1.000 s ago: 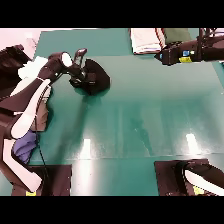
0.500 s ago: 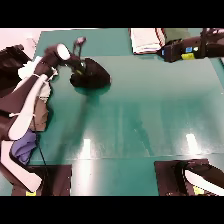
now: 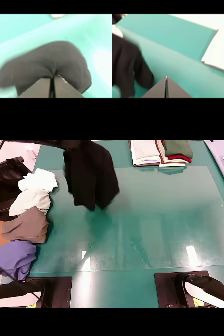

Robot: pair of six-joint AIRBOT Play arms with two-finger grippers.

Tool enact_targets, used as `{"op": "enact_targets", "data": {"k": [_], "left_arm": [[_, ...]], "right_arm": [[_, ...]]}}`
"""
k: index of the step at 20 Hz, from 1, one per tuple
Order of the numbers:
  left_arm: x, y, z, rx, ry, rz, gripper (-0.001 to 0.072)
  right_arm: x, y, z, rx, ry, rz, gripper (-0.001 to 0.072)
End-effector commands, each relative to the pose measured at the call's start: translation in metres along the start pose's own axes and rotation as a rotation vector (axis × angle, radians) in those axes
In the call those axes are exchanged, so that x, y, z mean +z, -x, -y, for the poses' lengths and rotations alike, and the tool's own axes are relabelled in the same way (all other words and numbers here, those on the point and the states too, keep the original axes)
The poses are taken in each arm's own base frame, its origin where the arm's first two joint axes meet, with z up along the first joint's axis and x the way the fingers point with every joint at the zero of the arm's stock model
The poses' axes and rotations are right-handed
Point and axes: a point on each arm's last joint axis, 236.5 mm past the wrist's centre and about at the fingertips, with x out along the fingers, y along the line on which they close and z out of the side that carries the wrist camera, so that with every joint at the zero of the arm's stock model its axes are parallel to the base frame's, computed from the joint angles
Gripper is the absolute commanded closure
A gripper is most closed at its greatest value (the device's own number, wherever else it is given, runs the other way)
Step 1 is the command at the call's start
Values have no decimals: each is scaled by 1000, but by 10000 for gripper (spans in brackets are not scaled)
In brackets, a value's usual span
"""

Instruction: Fold the shirts.

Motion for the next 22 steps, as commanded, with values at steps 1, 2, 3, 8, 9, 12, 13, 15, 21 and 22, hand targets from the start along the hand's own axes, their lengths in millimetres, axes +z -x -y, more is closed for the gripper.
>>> {"op": "enact_targets", "data": {"k": [1, 2, 3, 8, 9, 12, 13, 15, 21, 22], "left_arm": [[-21, 0, 79, -144, -121, -46, 688], [-36, -10, 105, -202, -158, -69, 687], [-52, -20, 131, -268, -192, -89, 685], [-70, -43, 131, -279, -173, -92, 84], [-67, -45, 102, -220, -134, -96, 84], [-73, -47, 2, -50, 50, -139, 84], [-82, -48, -29, -1, 109, -158, 85], [-117, -53, -77, 64, 215, -221, 85], [-265, -89, -104, 53, 463, -513, 85], [-279, -97, -98, 29, 494, -544, 85]], "right_arm": [[21, 17, 3, -34, 16, 55, 691], [22, 18, 2, -34, 16, 56, 691], [22, 18, 2, -33, 15, 54, 691], [14, 18, 1, -28, 15, 23, 416], [6, 18, 0, -22, 15, -13, 331], [-43, 21, 12, -69, 25, -214, 331], [-63, 21, 22, -104, 12, -283, 332], [-112, 17, 35, -116, -54, -418, 332], [-309, 4, 78, -153, -498, -750, 331], [-336, -3, 75, -124, -601, -767, 327]]}}
